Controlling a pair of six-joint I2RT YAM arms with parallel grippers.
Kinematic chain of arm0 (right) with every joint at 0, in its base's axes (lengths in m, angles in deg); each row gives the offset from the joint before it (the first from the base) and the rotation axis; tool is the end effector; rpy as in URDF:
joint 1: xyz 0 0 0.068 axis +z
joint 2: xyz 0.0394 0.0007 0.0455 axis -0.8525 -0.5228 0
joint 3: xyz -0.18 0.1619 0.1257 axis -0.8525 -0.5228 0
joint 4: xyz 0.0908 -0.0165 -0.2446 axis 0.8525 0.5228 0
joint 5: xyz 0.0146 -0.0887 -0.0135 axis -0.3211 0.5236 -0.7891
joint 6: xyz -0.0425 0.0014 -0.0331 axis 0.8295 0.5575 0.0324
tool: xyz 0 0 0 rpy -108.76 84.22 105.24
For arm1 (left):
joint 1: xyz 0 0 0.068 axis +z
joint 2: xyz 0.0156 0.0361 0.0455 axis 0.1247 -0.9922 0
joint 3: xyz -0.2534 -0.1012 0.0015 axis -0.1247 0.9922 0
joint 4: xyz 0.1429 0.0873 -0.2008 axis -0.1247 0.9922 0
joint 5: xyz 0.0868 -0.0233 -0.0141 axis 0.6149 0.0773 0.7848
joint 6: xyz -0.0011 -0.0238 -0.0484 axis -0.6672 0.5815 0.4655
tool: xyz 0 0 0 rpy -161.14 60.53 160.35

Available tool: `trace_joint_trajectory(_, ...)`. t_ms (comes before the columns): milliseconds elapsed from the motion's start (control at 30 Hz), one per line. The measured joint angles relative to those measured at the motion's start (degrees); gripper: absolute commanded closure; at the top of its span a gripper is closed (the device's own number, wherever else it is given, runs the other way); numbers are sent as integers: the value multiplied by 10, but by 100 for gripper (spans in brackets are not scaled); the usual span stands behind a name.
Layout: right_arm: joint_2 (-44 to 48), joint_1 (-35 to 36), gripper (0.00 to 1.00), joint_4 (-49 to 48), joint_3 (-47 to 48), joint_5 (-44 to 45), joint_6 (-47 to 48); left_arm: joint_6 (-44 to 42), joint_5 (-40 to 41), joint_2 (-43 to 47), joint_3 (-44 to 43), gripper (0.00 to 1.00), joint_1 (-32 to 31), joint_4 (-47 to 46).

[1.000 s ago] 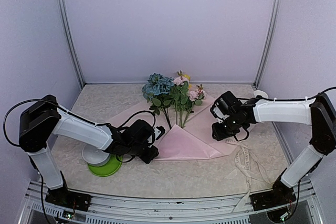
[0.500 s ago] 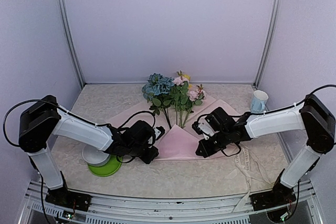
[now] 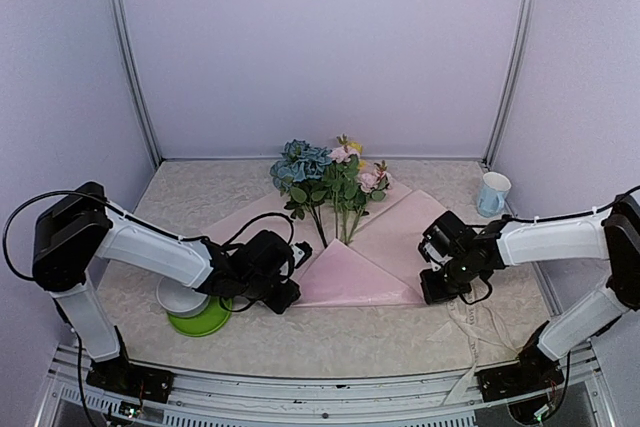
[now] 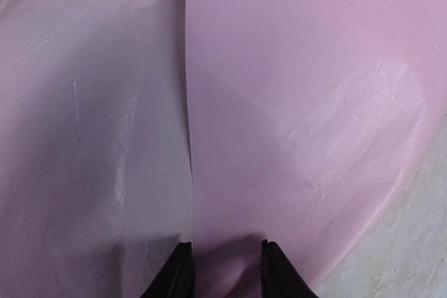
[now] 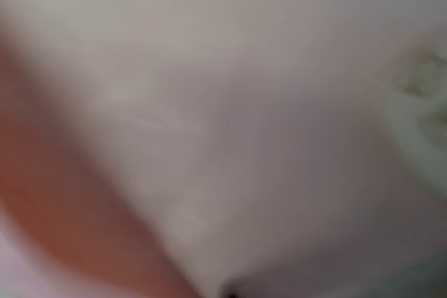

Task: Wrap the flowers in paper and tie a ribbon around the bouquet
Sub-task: Press the fold line of the 1/4-folded wrapping paper.

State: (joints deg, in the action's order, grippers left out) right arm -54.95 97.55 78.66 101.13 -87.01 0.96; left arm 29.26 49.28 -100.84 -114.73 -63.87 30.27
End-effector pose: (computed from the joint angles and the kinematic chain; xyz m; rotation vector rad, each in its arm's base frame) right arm 0.1906 0.1547 0.1476 -0.1901 2.8421 0.2851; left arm 0.1857 -0.2738 0.1251 0.9121 2.3708 -0.3107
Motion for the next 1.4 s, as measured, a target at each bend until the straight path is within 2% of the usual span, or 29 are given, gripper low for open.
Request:
trace_joint_trajectory(133,22,-6,100,50,13,27,-2,3,-1,8,8,67,0,0)
trace_joint_trajectory(267,21,5,100,79,78,37,5,7,-2,17,17,67,0,3)
trace_joint_trajectory(433,-35,91,100,84,202,87,14,13,-1,21,20,67,-1,7)
trace_joint_trajectory(533,-73,132,100,66,234,92,29,17,1,22,21,67,-3,8)
trace_joint_trajectory(767,-105,172,100,-40,188,-27,72,27,4,22,21,67,-3,8)
trace_joint_trajectory(1000,-176,151,100,-66,160,-42,69,36,10,22,21,67,-5,10)
trace_joint_trajectory(1200,-176,142,100,-88,155,-43,65,42,25,31,18,64,-13,40)
trace_joint_trajectory(1400,-176,141,100,-100,151,-52,64,24,47,54,-23,64,-63,109)
